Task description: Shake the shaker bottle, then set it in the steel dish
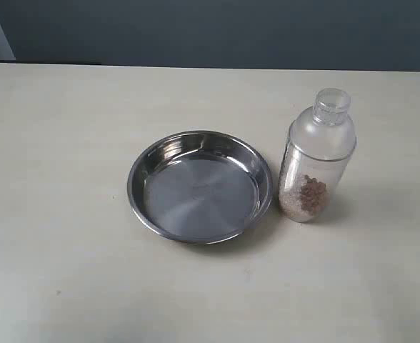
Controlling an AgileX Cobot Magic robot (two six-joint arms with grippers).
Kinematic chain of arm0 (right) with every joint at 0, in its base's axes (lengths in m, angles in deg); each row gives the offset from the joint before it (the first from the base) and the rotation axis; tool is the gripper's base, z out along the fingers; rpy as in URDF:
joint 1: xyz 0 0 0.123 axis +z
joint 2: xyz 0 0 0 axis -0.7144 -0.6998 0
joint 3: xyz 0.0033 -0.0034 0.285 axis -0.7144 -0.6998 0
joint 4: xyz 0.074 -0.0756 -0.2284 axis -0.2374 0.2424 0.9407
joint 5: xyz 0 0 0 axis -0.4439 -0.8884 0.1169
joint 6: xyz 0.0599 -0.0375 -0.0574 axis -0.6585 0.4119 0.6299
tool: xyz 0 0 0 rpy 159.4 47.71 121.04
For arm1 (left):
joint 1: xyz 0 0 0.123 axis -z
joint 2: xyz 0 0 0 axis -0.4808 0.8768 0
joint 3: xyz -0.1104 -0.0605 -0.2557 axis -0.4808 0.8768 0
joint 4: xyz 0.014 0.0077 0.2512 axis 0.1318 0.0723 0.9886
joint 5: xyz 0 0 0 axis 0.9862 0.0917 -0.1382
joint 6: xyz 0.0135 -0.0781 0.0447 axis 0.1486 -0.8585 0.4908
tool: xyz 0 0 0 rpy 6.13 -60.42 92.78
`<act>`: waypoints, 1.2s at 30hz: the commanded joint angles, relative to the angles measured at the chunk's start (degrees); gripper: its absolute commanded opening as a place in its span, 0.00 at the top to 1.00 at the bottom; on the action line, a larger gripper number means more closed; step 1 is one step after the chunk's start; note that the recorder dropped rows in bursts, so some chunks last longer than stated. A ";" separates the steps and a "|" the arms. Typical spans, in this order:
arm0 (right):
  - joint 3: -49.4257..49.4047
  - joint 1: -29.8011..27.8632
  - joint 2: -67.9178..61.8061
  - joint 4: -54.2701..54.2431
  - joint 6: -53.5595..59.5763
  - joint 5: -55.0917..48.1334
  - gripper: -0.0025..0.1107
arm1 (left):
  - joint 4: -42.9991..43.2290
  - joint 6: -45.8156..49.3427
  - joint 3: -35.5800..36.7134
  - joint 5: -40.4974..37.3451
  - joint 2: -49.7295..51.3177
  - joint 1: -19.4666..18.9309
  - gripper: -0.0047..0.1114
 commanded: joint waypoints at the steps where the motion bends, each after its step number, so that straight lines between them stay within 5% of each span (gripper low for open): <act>1: -0.12 0.01 0.25 0.03 0.00 0.47 0.98 | 0.53 0.06 0.07 16.34 -0.43 -0.10 0.91; 6: -0.12 0.01 0.25 0.03 0.00 0.47 0.98 | -0.04 -12.61 0.07 20.65 -0.43 -0.10 0.91; 13: -0.12 0.01 0.25 0.03 0.00 0.47 0.98 | 0.66 -41.47 0.07 11.64 -0.43 0.14 0.91; 28: -0.12 0.01 0.25 0.13 0.00 0.47 0.98 | -0.63 -42.16 0.07 16.39 0.40 0.93 0.96; 36: -0.12 0.01 0.25 0.13 0.00 0.47 0.98 | 0.09 -41.77 -2.92 23.29 13.41 0.93 0.96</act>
